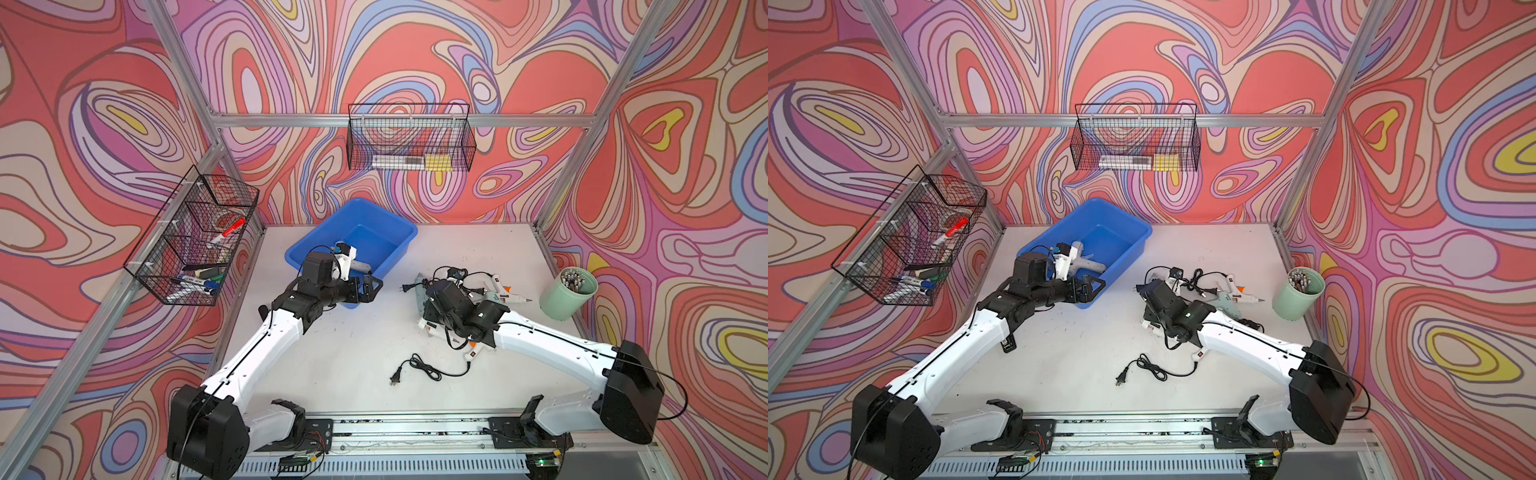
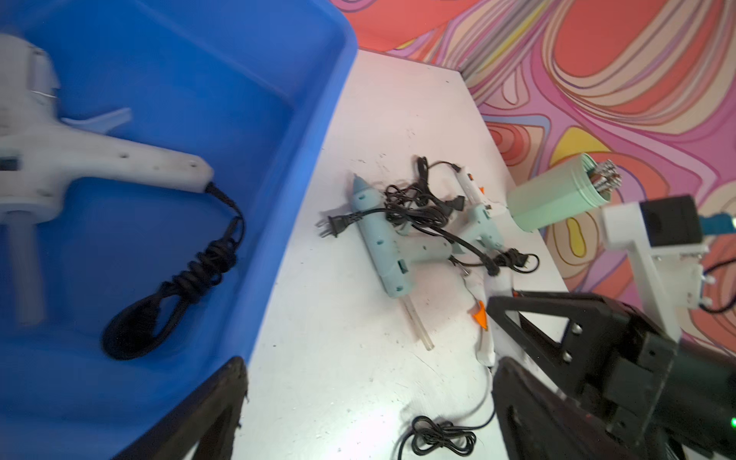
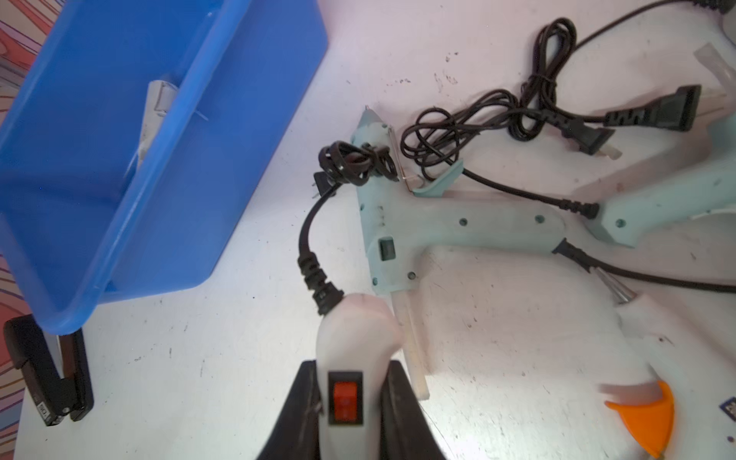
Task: Put the hot melt glue gun into the storage box
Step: Pick up the hot melt adhesive gun from the center of the board.
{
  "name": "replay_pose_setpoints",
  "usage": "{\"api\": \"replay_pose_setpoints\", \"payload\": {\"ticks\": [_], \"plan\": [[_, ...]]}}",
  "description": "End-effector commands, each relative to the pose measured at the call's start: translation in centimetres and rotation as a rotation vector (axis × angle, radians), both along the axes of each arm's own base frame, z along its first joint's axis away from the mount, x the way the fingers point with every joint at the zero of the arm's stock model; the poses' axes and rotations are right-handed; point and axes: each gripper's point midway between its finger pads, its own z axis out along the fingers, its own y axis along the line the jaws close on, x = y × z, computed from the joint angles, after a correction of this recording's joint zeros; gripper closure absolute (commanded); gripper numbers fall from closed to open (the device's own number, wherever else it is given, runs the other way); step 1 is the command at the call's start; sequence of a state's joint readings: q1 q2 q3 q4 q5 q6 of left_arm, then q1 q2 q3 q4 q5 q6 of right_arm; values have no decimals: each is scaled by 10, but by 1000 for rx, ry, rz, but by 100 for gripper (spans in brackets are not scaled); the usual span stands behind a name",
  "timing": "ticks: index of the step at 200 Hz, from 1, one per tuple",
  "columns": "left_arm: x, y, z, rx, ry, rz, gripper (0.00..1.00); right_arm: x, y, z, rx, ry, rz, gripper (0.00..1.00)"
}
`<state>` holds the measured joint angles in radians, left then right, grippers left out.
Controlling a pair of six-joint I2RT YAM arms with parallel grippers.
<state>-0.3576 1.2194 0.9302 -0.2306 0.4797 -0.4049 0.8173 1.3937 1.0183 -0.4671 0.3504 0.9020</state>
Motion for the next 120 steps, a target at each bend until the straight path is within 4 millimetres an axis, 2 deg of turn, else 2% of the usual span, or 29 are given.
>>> {"api": "replay_pose_setpoints", "payload": {"ticks": [1, 29, 49, 82, 120], "plan": [[-23, -33, 8, -92, -11, -152, 1, 15, 9, 41, 62, -116, 14, 100], [-50, -59, -2, -130, 5, -271, 2, 22, 19, 63, 109, -168, 31, 100], [-61, -68, -4, -160, 6, -312, 4, 23, 23, 72, 141, -190, 40, 100], [-63, -78, -4, -205, 10, -324, 11, 23, 26, 84, 188, -217, 44, 100], [-56, -87, -3, -245, 18, -327, 17, 22, 31, 85, 216, -215, 59, 100]]}}
